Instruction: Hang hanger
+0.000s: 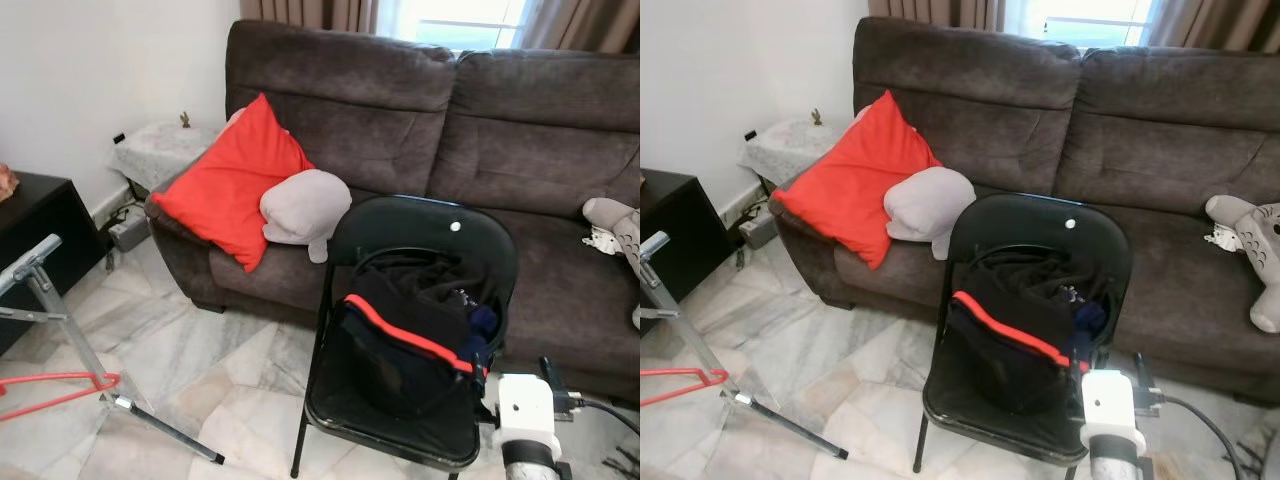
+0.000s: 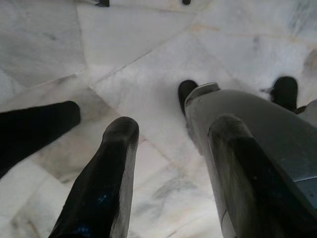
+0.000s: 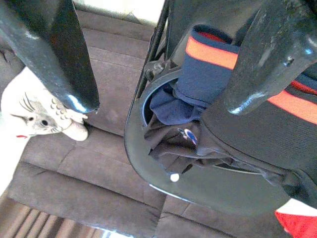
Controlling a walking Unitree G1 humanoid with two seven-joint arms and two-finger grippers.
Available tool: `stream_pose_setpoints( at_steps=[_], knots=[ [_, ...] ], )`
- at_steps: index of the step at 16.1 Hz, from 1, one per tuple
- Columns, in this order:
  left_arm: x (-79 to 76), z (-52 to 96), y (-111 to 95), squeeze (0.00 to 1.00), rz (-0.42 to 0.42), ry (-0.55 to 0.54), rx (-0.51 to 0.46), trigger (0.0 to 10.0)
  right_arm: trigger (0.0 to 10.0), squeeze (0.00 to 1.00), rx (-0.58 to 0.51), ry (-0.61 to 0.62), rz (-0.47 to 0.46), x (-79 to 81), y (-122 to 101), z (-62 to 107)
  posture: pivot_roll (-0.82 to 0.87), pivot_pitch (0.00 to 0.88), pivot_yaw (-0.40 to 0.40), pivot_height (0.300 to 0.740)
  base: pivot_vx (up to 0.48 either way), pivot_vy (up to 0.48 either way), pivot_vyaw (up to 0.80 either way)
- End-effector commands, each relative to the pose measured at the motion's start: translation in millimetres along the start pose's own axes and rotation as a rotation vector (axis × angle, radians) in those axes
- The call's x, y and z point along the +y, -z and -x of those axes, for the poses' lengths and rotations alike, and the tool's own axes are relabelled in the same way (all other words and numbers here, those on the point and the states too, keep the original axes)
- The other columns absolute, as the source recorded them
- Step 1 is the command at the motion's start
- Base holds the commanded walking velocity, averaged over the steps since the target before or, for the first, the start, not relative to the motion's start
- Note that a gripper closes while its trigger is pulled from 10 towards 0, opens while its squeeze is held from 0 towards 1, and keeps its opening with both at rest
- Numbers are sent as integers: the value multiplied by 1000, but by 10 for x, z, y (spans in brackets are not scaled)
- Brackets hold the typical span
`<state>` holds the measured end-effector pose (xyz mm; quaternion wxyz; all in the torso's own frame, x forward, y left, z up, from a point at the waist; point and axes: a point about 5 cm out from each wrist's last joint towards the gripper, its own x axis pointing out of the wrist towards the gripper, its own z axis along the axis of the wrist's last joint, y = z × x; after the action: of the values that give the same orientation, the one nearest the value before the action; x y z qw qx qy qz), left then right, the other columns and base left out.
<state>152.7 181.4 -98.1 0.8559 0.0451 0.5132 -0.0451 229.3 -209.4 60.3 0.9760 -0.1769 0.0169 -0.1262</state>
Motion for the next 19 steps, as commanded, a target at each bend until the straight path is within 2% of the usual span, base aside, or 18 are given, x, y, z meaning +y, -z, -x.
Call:
stream_pose_setpoints(
  at_steps=[1, 3, 10, 15, 19],
  knots=[
    [-65, 5, 106, 0, -10, 15, 50, 10000, 10000, 0, 13, 10, -4, -19, 10, 16, -18, 18, 23, 740, 0, 322, 0],
    [-78, -2, 76, 0, -11, 17, 44, 10000, 10000, 0, 12, 6, -5, -11, 8, 13, -18, 18, 23, 740, 0, 317, 0],
    [-8, -10, -45, 0, -17, 17, 13, 10000, 10000, 0, 13, 18, -9, -24, 1, -11, -20, 19, 22, 740, 0, 0, 0],
    [-115, -39, -186, 0, -19, 32, -5, 10000, 10000, 0, 7, 18, -16, 0, -18, -23, -16, 18, 23, 740, 0, 0, 0],
    [-96, -34, -154, 0, -17, 27, 0, 10000, 10000, 0, -1, 14, -23, 17, -35, -22, -15, 18, 25, 740, 0, 0, 0]
  ],
)
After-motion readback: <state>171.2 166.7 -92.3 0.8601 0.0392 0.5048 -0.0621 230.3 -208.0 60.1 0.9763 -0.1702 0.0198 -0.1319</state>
